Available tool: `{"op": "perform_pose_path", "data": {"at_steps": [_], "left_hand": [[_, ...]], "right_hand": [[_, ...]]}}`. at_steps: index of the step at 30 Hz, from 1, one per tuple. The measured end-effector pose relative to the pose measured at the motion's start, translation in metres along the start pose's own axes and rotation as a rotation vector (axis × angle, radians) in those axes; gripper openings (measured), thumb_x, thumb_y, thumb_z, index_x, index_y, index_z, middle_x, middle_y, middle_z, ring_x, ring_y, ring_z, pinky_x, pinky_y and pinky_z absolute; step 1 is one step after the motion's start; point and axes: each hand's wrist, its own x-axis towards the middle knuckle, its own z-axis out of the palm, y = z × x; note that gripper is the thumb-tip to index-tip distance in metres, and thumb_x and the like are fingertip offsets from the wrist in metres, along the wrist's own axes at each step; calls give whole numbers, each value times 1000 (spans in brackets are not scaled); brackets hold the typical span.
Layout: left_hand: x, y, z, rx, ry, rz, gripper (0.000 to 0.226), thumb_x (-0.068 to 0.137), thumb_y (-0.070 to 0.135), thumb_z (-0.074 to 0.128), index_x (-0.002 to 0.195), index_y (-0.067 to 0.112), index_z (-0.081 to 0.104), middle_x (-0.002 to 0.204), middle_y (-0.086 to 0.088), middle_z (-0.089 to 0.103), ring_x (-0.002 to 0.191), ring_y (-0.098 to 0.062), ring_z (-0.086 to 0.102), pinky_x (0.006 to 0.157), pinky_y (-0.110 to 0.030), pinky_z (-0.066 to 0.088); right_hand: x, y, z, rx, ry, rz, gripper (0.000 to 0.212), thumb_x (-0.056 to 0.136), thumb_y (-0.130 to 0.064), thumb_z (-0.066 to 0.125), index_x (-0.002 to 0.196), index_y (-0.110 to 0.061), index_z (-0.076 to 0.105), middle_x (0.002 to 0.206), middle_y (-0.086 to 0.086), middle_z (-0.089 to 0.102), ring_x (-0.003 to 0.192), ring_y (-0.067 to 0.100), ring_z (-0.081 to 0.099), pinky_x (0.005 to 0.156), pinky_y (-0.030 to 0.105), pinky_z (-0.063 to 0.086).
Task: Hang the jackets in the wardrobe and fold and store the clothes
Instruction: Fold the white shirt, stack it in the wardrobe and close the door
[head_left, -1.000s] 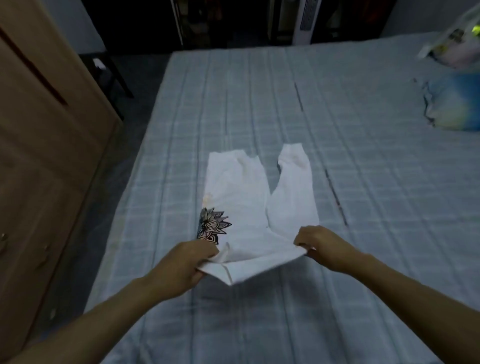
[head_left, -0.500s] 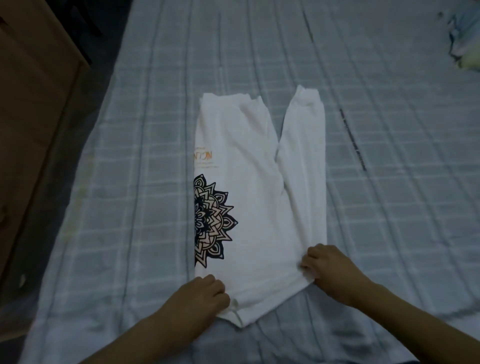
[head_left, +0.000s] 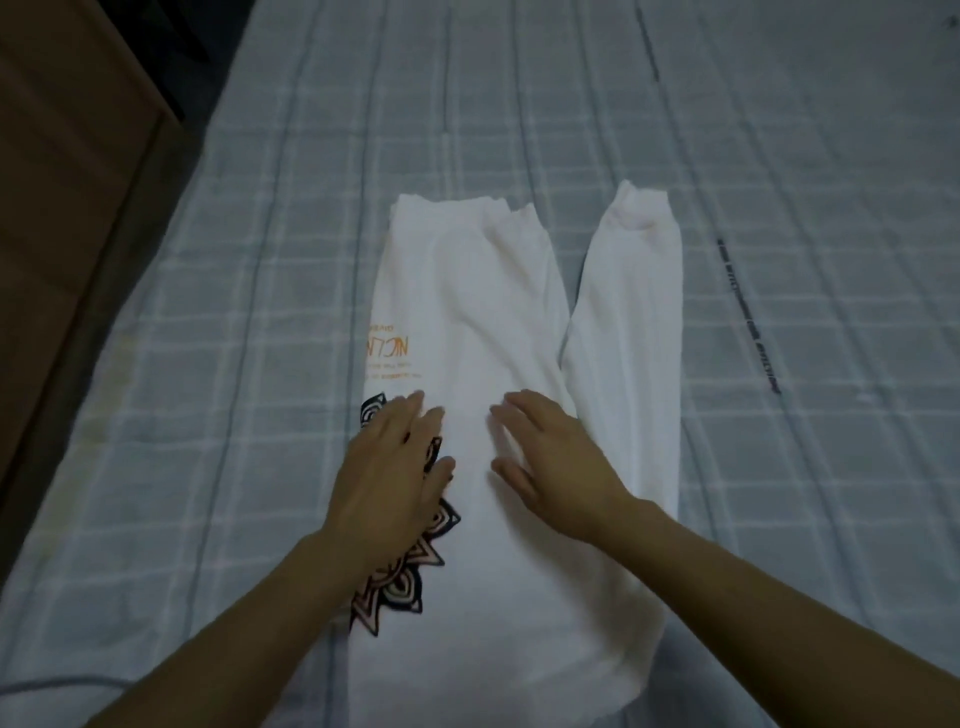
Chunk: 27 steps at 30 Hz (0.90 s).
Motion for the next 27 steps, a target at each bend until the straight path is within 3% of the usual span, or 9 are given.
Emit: {"op": "perform_pose_path", "data": {"at_steps": [4, 9, 13, 18, 24, 27], "left_hand": [[38, 6, 8, 63, 30, -130, 72, 95, 55, 19, 152, 14, 37, 162, -14, 26, 149, -32, 24, 119, -51, 26], [80, 9, 17, 80, 20, -174, 70, 96, 54, 20, 151, 15, 38, 161, -13, 26, 149, -33, 25, 118, -52, 22], [119, 6, 6, 59, 1, -173, 76, 93, 56, 11, 155, 16, 29, 165, -11, 17, 152, -30, 14, 121, -50, 14], [164, 4, -26, 30, 7, -146, 73, 94, 53, 9, 158, 18, 19, 167, -7, 7, 154, -26, 2, 123, -45, 3], [224, -7, -50, 68, -9, -101, 66, 99, 48, 14, 158, 19, 16, 167, -6, 5, 154, -24, 0, 124, -42, 3], [245, -12, -46, 84, -25, -72, 61, 103, 46, 19, 158, 19, 17, 167, -6, 7, 154, -24, 2, 124, -43, 4]], "right_hand": [[39, 21, 2, -62, -42, 15, 59, 97, -42, 49, 145, -9, 38, 153, 15, 34, 142, 32, 30, 119, 41, 26], [75, 37, -8, 55, -58, 57, 50, 100, -37, 47, 144, -15, 41, 143, 7, 48, 128, 25, 45, 107, 41, 40], [103, 49, -19, 155, 36, 63, 41, 98, -28, 37, 133, -14, 54, 128, 5, 57, 114, 20, 53, 101, 34, 44], [153, 69, -39, 121, 158, 194, 34, 95, -13, 51, 128, -11, 57, 128, 9, 57, 116, 26, 52, 101, 33, 42], [224, 84, -57, 266, 116, 477, 46, 98, -29, 55, 139, -9, 45, 130, 11, 57, 115, 27, 57, 99, 35, 45], [258, 92, -56, 272, 107, 584, 47, 92, -32, 64, 128, -6, 52, 115, 11, 65, 104, 27, 62, 92, 37, 51]]}}
